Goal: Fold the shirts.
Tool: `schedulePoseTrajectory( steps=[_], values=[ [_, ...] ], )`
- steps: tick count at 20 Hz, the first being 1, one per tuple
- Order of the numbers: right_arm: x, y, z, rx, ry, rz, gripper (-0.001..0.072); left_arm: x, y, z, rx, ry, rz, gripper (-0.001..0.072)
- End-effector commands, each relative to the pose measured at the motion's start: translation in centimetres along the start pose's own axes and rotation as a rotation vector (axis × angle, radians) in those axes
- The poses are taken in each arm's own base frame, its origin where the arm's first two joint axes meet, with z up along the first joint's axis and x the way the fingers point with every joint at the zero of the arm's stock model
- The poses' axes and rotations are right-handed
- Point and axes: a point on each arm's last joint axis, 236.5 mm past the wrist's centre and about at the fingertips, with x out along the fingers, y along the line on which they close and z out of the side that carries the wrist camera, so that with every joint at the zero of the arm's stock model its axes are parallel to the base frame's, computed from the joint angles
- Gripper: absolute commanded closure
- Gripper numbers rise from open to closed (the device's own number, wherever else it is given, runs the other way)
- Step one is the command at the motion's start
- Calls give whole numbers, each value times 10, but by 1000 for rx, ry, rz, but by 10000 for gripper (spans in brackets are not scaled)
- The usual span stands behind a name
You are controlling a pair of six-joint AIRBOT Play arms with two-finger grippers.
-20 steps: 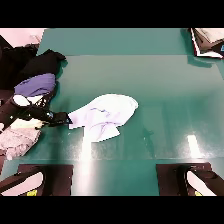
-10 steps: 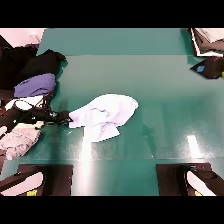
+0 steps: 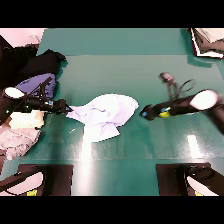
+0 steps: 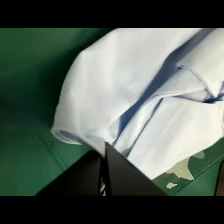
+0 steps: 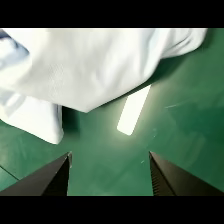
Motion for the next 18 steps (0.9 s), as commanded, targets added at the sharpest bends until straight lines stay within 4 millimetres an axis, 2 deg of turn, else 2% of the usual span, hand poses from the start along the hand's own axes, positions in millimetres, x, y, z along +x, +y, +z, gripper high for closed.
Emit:
schedulePoseTrajectory(
  steps=[1, 5, 8, 9, 11, 13, 15, 17, 18],
  values=[
    [67, 14, -23, 62, 27, 37, 162, -5, -7, 1, 16, 12, -15, 687],
    [106, 22, -16, 56, 34, 27, 163, -5, -7, 1, 14, 12, -14, 686],
    [121, 22, -3, 56, 19, 18, 165, -5, -7, 2, 14, 6, -12, 686],
    [122, 22, 3, 56, 6, 16, 189, -5, -7, 2, 13, 6, -12, 686],
    [122, 23, 10, 51, -16, 17, 415, -5, -7, 2, 13, 6, -12, 686],
    [118, 24, 13, 35, -11, 16, 687, -5, -7, 3, 14, 5, -12, 687],
    [98, 16, 18, -46, 11, -24, 690, -18, -12, 15, 40, -20, -6, 687],
    [47, -3, 36, -146, 0, -116, 691, -56, -32, 45, 101, -123, 6, 687],
    [8, -15, 50, -170, -31, -179, 691, -84, -48, 64, 156, -204, 19, 687]
  ],
)
